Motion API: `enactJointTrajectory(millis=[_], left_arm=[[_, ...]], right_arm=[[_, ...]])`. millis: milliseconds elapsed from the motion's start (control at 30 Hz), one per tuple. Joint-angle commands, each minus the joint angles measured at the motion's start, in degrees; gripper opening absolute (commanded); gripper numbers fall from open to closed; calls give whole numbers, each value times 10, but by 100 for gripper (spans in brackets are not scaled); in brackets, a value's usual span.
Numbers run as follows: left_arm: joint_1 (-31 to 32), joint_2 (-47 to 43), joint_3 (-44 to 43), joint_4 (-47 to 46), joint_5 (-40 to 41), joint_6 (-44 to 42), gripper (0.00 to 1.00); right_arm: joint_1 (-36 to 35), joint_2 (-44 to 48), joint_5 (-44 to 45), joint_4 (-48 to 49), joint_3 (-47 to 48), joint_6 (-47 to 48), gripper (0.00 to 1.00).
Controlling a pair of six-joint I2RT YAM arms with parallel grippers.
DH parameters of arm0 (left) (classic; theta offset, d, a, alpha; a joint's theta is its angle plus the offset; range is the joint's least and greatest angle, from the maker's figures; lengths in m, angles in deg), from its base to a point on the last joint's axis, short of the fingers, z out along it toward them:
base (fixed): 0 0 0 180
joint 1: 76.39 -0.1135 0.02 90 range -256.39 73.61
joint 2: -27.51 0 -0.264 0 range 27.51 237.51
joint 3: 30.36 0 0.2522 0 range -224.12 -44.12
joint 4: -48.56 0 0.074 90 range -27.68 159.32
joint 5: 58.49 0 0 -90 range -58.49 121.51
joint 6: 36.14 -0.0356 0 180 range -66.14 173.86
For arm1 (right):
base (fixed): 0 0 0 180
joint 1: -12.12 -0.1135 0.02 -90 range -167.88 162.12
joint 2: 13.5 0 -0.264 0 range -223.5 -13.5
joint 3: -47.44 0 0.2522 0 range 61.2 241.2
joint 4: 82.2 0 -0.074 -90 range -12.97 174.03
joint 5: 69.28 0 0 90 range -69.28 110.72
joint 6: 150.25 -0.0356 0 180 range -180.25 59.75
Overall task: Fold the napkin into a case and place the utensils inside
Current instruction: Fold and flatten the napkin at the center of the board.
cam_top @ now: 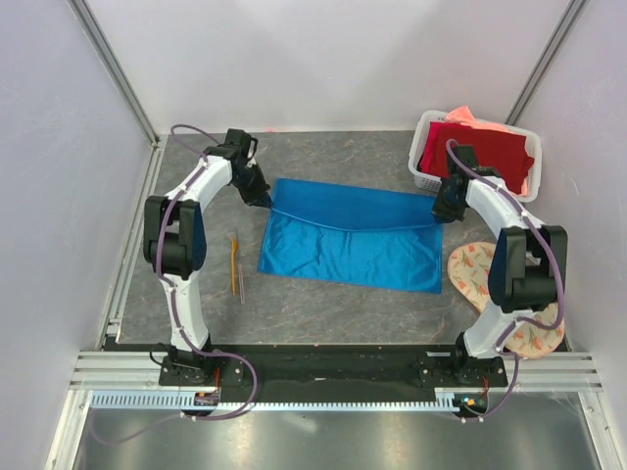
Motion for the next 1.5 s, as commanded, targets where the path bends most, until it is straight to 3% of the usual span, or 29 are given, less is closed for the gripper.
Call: enactJointTrajectory(millis=[0,300,700,1100,1467], left_arm=[[6,-83,-1,11,-29,-2,2],[9,-202,136,12,-13,-6,2],[12,-241,248,0,21,-22,2],[17,-214,289,-15,29,-18,2],[22,-163,264,-18,40,-22,2]], right_arm=[[2,86,-13,-79,6,0,0],[1,211,-43,-100,-129,-27,0],[3,236,-32,-90,-206,-16,0],[4,193,-31,-49,-256,-13,0],[4,114,-42,-35,-234,1,0]])
